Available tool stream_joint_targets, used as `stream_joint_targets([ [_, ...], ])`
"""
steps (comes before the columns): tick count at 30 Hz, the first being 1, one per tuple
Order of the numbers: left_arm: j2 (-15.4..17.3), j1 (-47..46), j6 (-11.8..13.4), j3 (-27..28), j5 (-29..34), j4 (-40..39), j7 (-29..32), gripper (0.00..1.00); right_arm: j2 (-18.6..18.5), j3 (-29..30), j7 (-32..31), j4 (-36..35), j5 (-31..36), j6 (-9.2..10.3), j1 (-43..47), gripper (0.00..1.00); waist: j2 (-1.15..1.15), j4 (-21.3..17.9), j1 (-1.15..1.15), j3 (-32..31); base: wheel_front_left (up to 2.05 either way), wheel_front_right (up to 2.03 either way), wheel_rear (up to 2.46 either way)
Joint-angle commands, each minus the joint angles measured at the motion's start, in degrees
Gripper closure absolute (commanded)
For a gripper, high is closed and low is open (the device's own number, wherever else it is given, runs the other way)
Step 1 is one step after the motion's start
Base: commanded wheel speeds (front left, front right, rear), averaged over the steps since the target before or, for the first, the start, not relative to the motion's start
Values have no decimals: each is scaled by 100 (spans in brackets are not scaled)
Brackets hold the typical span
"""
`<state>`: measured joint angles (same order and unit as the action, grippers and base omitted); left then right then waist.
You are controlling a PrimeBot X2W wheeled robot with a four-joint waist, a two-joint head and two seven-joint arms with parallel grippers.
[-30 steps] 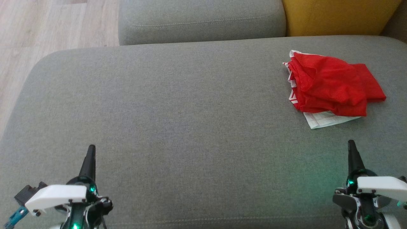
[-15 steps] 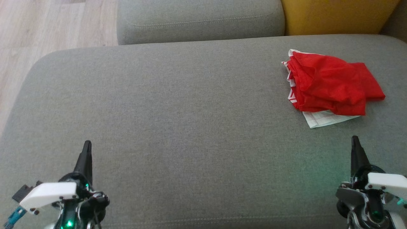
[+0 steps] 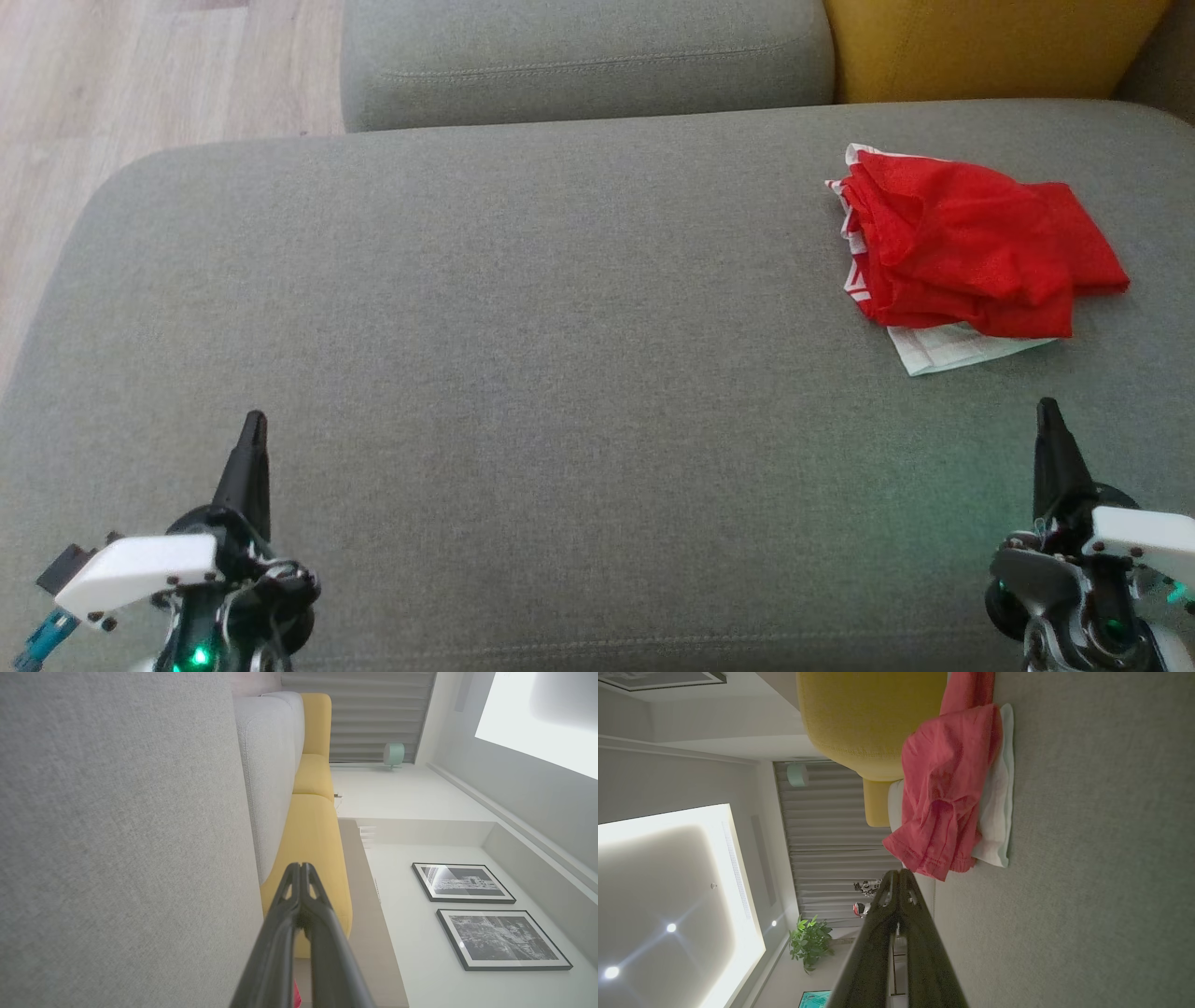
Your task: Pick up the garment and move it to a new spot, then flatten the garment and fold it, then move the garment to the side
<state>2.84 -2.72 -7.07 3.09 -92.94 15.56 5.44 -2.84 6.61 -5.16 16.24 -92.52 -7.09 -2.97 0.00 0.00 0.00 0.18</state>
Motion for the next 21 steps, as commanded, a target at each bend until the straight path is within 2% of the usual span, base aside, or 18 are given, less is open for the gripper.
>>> stream_joint_targets([
  [1, 84, -338, -42, 234, -13, -155, 17, 100, -70, -99, -60, -227, -39, -40, -312, 100, 0, 0, 0, 0, 0, 0, 0],
  [21, 66, -340, -42, 259, 8, -154, 37, 100, -55, -77, -78, -226, -21, -40, -314, 100, 0, 0, 0, 0, 0, 0, 0],
])
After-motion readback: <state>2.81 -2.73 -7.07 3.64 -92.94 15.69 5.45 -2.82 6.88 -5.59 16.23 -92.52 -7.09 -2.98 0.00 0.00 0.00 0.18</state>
